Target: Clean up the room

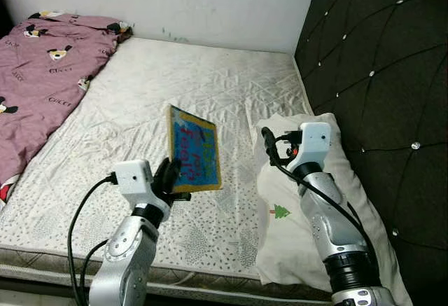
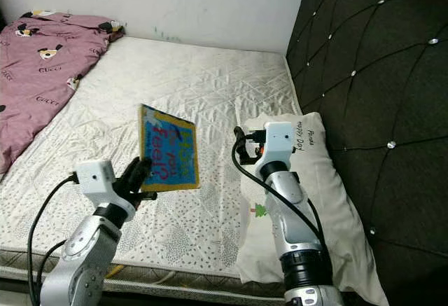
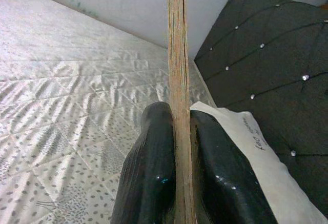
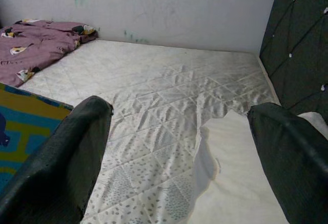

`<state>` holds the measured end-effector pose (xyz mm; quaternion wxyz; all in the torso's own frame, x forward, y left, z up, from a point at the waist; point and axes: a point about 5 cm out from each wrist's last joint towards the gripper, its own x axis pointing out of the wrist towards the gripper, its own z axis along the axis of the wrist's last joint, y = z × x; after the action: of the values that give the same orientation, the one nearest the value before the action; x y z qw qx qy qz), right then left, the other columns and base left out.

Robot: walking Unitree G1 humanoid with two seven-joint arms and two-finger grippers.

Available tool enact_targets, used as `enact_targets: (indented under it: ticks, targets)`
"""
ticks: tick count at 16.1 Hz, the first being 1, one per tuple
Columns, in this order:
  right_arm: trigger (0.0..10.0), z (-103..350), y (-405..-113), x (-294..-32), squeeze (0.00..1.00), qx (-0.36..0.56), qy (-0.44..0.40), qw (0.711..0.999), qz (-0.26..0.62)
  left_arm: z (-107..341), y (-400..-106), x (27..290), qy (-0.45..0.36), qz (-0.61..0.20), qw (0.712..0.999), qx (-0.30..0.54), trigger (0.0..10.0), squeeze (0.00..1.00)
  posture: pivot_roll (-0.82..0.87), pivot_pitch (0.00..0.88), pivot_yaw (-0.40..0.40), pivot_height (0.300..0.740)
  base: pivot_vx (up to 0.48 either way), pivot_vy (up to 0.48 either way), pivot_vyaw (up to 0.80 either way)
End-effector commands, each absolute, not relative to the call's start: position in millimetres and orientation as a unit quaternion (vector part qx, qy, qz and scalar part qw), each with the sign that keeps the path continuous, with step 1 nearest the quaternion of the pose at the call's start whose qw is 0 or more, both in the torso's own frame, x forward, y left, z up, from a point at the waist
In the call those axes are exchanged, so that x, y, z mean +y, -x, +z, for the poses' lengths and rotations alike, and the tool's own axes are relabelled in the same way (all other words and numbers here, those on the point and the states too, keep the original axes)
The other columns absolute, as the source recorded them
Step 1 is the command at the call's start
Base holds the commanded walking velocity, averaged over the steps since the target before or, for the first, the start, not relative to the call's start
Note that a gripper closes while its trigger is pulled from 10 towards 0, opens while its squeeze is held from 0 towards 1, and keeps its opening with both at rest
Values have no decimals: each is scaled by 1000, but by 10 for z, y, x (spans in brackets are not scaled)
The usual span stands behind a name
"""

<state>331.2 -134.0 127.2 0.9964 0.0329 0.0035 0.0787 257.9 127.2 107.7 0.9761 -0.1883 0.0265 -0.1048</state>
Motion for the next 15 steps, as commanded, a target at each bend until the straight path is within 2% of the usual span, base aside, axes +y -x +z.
enact_targets:
  ticks: [1,7,13,15]
  targets:
    - [10000,1310,-3304,-1393,0,-7,-32,997,73,1171,-2617,1238,185,-108,977,1,10000,0,40,0,-67,740,0,0,0]
    - [10000,1283,-3295,-1332,0,-4,-37,996,81,1137,-2668,1312,223,-66,973,8,10000,0,48,0,-67,689,0,0,0]
    - [10000,1275,-3284,-1349,0,-2,-35,996,78,1135,-2683,1270,222,-68,973,12,10000,0,36,0,-64,626,0,0,0]
    - [10000,1268,-3276,-1342,0,-2,-35,996,80,1135,-2688,1270,223,-66,973,12,10000,0,36,0,-64,621,0,0,0]
